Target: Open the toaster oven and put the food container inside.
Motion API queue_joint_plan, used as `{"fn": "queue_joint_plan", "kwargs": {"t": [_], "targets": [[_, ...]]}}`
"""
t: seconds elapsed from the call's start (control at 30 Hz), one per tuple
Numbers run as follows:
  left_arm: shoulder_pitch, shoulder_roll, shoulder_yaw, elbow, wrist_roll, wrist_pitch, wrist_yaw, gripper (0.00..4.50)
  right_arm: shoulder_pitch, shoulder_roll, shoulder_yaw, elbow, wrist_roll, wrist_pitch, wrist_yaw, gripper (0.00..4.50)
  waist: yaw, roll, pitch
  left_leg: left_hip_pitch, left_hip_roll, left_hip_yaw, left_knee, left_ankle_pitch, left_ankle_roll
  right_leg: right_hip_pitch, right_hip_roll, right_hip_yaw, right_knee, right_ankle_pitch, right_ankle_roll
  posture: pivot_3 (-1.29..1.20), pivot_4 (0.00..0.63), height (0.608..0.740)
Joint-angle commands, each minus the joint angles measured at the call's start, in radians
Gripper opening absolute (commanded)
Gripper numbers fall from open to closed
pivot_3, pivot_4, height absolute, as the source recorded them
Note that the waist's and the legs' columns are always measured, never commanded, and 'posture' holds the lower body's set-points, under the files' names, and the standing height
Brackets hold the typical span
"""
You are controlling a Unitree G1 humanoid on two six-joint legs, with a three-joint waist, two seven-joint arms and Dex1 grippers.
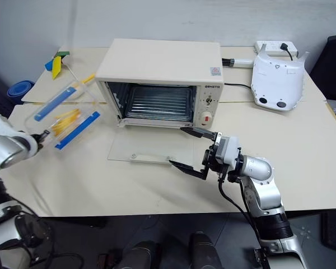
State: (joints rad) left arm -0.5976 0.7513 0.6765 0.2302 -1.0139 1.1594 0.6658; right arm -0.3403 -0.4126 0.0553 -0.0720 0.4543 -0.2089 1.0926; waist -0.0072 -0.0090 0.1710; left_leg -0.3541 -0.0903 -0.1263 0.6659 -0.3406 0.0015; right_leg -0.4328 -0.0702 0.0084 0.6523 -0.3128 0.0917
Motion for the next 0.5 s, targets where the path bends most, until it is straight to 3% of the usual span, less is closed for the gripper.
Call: {"fn": "queue_joint_plan", "kwargs": {"t": [0.03,0.17,0.27,0.37,0.5], "targets": [[-0.005,0.195,-0.077,0.001,0.044,0.085,-0.245,0.16,0.008,0.002,-0.012,-0.027,0.021,-0.001,-0.001,4.5,0.002,0.0,0.0,0.0,0.0,0.0,0.0,0.0,0.0,0.0,0.0,0.0,0.0,0.0,0.0,0.0,0.15,0.74],[0.02,0.432,-0.288,0.004,0.116,0.116,-0.63,0.16,0.027,-0.011,-0.022,-0.028,0.024,0.001,0.01,4.5,0.002,-0.001,0.001,0.0,-0.002,0.0,-0.001,0.0,0.001,0.0,-0.002,0.001,0.0,0.0,0.0,0.0,0.15,0.74],[0.01,0.507,-0.398,-0.042,0.135,0.124,-0.836,0.16,0.054,-0.03,-0.041,-0.032,0.02,-0.003,0.008,4.5,0.009,0.0,0.002,0.0,-0.002,-0.001,-0.002,0.0,0.001,0.001,-0.002,0.0,-0.001,0.0,0.0,0.0,0.15,0.74],[-0.022,0.504,-0.475,-0.125,0.131,0.159,-0.955,0.16,0.105,-0.06,-0.069,-0.048,0.012,-0.011,0.004,4.5,0.017,0.0,0.002,0.0,-0.002,-0.001,-0.002,0.001,0.001,0.002,-0.003,0.0,-0.003,0.0,0.0,0.0,0.15,0.74],[-0.116,0.371,-0.503,-0.205,0.126,0.244,-0.943,0.16,0.168,-0.099,-0.119,-0.062,-0.002,-0.024,-0.022,4.5,0.019,0.0,0.002,-0.001,-0.002,-0.001,-0.001,0.001,0.002,0.002,-0.002,0.0,-0.004,0.0,0.0,0.0,0.15,0.74]]}}
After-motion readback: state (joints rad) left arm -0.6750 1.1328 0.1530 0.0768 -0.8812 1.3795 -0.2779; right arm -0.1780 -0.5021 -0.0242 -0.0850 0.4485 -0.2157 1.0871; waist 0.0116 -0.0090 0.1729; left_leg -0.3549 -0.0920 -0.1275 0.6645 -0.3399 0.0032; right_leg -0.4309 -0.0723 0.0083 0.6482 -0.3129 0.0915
